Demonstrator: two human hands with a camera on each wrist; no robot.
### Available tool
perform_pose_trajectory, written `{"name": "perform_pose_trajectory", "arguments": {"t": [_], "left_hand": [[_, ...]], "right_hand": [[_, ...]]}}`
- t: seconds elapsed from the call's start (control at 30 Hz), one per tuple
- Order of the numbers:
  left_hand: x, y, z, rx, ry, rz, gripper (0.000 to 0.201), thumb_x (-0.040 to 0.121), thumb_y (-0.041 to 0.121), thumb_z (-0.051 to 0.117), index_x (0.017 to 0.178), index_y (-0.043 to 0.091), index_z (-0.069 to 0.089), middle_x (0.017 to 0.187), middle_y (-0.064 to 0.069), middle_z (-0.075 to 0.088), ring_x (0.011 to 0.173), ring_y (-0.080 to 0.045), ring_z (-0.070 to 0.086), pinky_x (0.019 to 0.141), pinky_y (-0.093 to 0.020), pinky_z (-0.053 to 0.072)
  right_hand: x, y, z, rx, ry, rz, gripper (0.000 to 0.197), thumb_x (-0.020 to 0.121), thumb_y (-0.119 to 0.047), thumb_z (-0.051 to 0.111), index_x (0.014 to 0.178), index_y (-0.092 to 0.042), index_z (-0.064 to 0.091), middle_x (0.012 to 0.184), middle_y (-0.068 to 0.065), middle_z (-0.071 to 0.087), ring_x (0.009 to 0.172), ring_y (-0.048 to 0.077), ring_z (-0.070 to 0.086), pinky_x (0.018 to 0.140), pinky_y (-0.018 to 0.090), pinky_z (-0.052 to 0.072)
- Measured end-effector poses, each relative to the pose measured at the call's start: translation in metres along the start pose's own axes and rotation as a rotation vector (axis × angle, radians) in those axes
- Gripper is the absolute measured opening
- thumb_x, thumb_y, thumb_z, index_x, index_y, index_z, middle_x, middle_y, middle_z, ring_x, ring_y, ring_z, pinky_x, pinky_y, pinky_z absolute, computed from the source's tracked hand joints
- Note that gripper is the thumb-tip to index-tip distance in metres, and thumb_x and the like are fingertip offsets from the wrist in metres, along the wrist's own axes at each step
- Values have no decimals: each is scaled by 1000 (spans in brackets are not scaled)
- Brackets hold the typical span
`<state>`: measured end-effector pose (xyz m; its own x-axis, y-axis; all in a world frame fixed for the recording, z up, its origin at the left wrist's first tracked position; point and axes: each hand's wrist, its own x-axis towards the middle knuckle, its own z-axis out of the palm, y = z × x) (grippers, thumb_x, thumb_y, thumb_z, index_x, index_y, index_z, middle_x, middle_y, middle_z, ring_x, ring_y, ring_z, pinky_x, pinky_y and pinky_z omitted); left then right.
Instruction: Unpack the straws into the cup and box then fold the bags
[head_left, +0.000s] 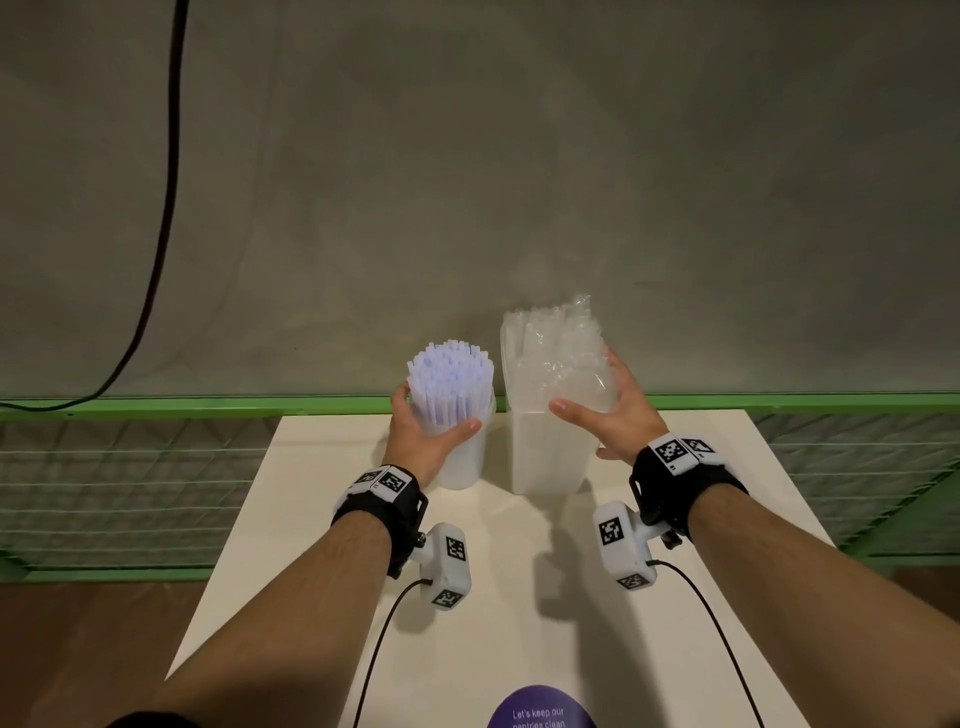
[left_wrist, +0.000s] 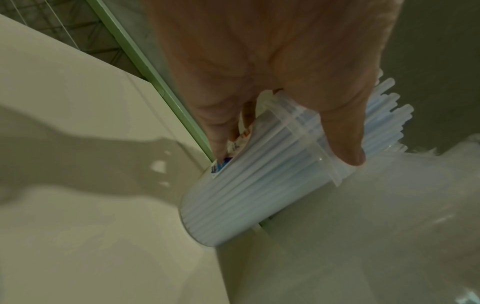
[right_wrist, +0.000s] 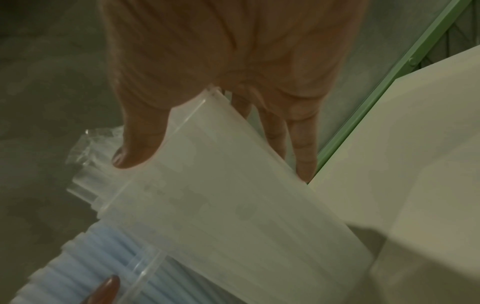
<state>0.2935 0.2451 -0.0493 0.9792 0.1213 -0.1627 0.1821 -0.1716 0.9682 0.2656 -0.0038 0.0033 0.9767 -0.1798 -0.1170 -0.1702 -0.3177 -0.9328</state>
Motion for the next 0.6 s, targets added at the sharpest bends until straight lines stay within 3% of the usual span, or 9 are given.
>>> {"name": "perform_pose_trajectory", "arguments": {"t": [0.1, 0.17, 0.23, 0.3, 0.4, 0.47, 0.6], "left_hand": [[0, -1, 0, 34, 13, 15, 126, 42, 59, 90, 146, 37, 23, 146, 2, 47, 134, -19, 47, 114, -49, 39], [-6, 6, -1, 85, 39, 24, 126, 51, 50, 93, 151, 32, 19, 151, 0, 37, 139, -21, 40, 118, -46, 33], [-15, 14, -3, 152, 81, 42, 122, 62, 39, 93, 155, 27, 14, 156, -2, 22, 144, -22, 31, 120, -41, 28], [-21, 24, -5, 227, 139, 119, 120, 65, 39, 92, 155, 25, 14, 159, -2, 13, 146, -24, 26, 120, -42, 27], [-32, 53, -8, 444, 228, 230, 105, 73, 44, 84, 154, 22, 22, 162, -6, 11, 147, -28, 22, 116, -44, 26], [-45, 76, -12, 613, 247, 286, 87, 78, 39, 78, 150, 25, 33, 162, -7, 12, 146, -30, 21, 114, -45, 24], [-74, 131, -31, 853, 242, 437, 57, 74, 24, 73, 129, 28, 58, 159, -5, 19, 141, -27, 24, 109, -42, 24]], "right_hand": [[0, 1, 1, 14, -4, 8, 109, 60, -54, 87, 145, -53, 20, 138, -23, 40, 128, 15, 44, 102, 51, 46], [-1, -1, 0, -4, -8, 10, 108, 61, -54, 87, 145, -54, 19, 134, -24, 41, 124, 14, 46, 99, 49, 48], [-3, -4, -1, -67, -6, -4, 113, 60, -55, 87, 149, -48, 16, 142, -19, 41, 125, 12, 43, 107, 43, 39], [-6, -7, -5, -134, 11, -17, 125, 58, -56, 87, 153, -39, 8, 153, -9, 33, 136, 15, 38, 113, 36, 30], [-18, -22, -13, -190, 41, -5, 132, 57, -59, 87, 155, -31, 2, 161, 1, 19, 146, 21, 24, 118, 40, 24], [-27, -39, -19, -244, 82, -32, 118, 68, -58, 80, 155, -22, 10, 161, 4, 21, 145, 24, 26, 117, 39, 26], [-50, -96, -41, -399, 248, -163, 56, 95, -43, 56, 141, -11, 46, 142, 13, 50, 128, 29, 48, 106, 35, 35]]}}
